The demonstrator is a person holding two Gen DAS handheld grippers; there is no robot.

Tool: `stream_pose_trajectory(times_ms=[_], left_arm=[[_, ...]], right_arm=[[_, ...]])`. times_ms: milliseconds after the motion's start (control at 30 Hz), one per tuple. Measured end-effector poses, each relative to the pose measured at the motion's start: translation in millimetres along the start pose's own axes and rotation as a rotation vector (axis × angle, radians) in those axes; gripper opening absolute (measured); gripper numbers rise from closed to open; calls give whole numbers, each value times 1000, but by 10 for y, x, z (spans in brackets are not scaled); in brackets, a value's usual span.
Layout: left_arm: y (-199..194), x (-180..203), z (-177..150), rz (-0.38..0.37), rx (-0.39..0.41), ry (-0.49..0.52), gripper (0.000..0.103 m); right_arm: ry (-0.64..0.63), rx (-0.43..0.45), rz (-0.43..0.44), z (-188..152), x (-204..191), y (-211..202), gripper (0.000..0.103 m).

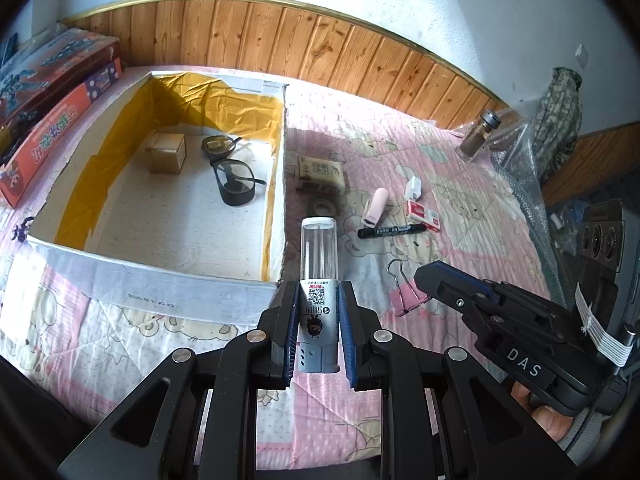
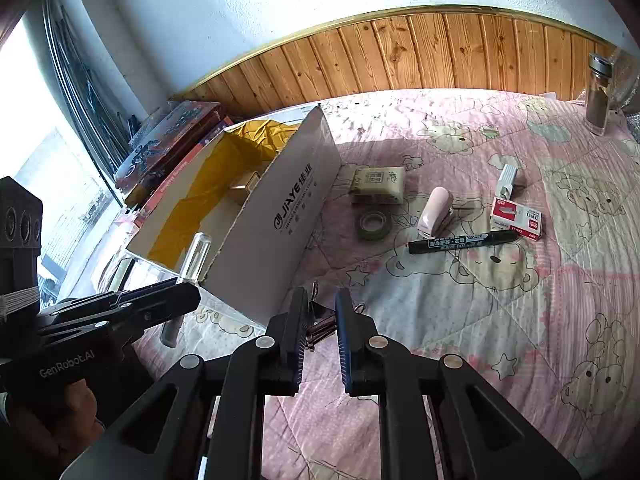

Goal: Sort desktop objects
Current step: 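Carry the glue stick and pink binder clip over the box with both tools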

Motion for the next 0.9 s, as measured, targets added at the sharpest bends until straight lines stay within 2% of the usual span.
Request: stream_pose_trajectory(times_ms=[333,900], left_arm=[[-241,-305,117,-20,56,-62,19],[-353,-916,310,15,93,-119,19]], right_arm=[[-116,25,32,149,-593,-95,15],[-226,9,56,392,-1175,124,15]])
Point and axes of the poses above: each gripper's, at about its wrist camera, not at the fingertips, and y roughly the way its jaws point, x to its right, z to its top, the point moved 7 cm from there along y, roughly the way its jaws point, and after that the axes turned 4 degrees about y, right-handed, at the moved point
